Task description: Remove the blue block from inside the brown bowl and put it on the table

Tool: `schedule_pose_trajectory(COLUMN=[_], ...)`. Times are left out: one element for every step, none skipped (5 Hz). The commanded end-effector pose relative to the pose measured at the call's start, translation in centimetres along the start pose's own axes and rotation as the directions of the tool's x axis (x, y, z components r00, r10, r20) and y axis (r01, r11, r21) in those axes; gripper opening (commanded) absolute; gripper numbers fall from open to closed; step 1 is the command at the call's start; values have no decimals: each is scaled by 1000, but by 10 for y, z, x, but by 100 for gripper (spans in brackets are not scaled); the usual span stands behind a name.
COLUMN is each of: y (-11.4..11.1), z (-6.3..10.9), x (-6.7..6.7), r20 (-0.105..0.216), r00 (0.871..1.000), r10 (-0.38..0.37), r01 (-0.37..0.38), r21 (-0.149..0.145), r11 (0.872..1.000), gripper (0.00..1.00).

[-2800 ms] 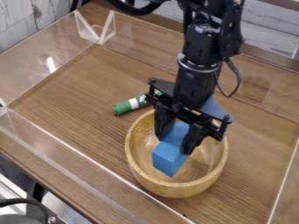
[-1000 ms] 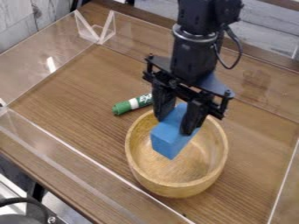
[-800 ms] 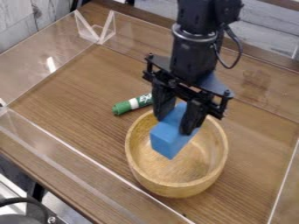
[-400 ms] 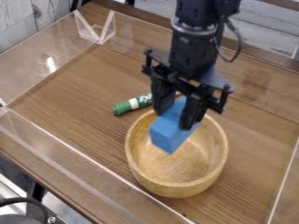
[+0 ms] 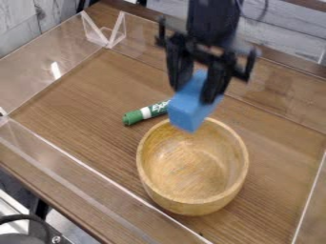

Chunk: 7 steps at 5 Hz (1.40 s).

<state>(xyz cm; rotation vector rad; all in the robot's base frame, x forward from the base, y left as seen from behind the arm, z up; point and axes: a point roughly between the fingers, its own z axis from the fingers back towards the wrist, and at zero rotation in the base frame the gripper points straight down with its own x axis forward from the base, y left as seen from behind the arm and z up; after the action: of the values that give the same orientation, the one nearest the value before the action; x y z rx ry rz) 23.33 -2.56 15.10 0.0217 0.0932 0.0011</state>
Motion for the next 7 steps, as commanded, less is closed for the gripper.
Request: schedule_pose_trajectory(y=[25,56,67,66,67,69,71], z=[32,45,35,25,13,3,-6], x=[20,37,50,62,70,76,81], r20=[86,107,113,126,134,141,145], r00=[993,985,982,981,981,980,980], r10=[78,134,149,149,142,139,139], r01=[-78,-134,-151,-152,-145,-141,-142], r21=[-3,-3,8,11,10,11,11], r11=[997,991,989,988,989,990,990], gripper=[0,0,0,0,0,0,0])
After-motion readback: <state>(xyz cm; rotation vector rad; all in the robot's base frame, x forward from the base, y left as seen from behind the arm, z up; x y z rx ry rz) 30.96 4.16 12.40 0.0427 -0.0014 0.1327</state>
